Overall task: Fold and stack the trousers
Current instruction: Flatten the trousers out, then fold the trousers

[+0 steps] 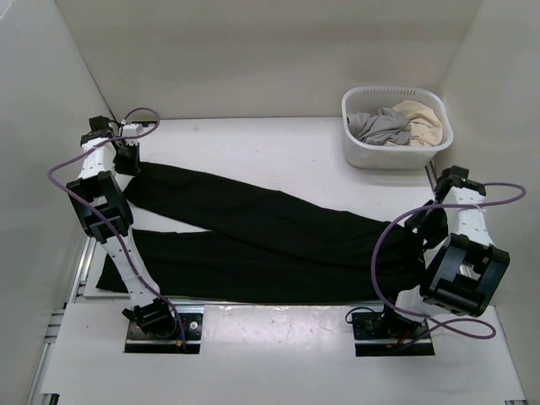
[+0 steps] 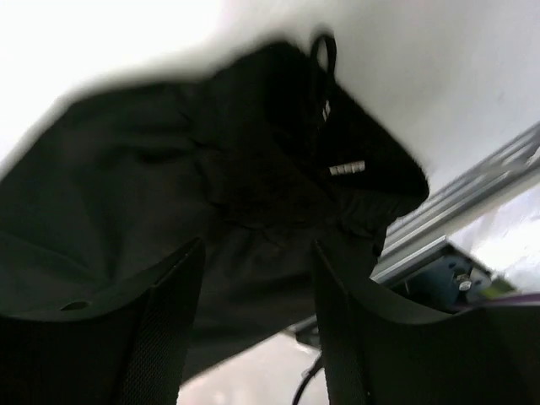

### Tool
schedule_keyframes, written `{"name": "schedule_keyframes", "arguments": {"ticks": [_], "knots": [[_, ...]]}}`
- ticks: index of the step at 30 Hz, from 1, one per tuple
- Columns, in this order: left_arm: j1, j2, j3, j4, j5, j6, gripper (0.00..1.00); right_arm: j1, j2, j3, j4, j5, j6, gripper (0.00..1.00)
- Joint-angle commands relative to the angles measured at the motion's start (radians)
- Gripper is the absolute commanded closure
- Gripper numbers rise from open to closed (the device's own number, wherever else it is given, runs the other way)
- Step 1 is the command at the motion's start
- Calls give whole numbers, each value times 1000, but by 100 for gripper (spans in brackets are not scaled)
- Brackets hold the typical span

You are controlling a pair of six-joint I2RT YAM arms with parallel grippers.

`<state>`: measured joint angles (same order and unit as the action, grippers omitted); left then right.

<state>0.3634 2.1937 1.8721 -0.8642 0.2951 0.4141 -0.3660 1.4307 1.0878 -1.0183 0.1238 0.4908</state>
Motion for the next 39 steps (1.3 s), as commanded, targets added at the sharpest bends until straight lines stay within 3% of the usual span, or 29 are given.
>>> {"name": "schedule_keyframes", "arguments": {"ticks": [1,6,9,10,11,13,20,21,22,23,25,34,37,39], "knots": [[-1,-77,-8,-2,12,3,86,1,-18,-54,38,-53,14,41],[-1,-77,1,-12,1,3,86,21,43,-72,83,-50,35,43],[-1,-95,1,-22,1,3,86,32,53,-63,96,-15,46,64],[-1,-95,1,-35,1,3,86,32,53,-51,96,-3,46,74],[-1,-95,10,-44,1,3,86,32,65,-36,96,13,34,90],[-1,-104,19,-44,-8,3,86,32,92,-22,110,39,13,100],[8,-104,39,-71,-40,21,86,32,103,92,75,63,-40,99],[8,-104,39,-71,-40,22,86,32,93,92,63,48,-40,66],[8,-104,39,-71,-31,22,86,32,93,92,49,48,-40,51],[8,-104,39,-71,-22,22,86,32,64,52,49,48,-31,41],[8,-104,27,-71,-22,22,86,32,44,12,63,59,-31,35],[8,-104,18,-81,-11,12,86,32,100,-72,129,40,17,33],[8,-104,18,-81,-11,12,86,32,112,-72,161,53,37,43],[8,-104,18,-81,-11,12,86,32,132,-62,173,62,37,57]]}}
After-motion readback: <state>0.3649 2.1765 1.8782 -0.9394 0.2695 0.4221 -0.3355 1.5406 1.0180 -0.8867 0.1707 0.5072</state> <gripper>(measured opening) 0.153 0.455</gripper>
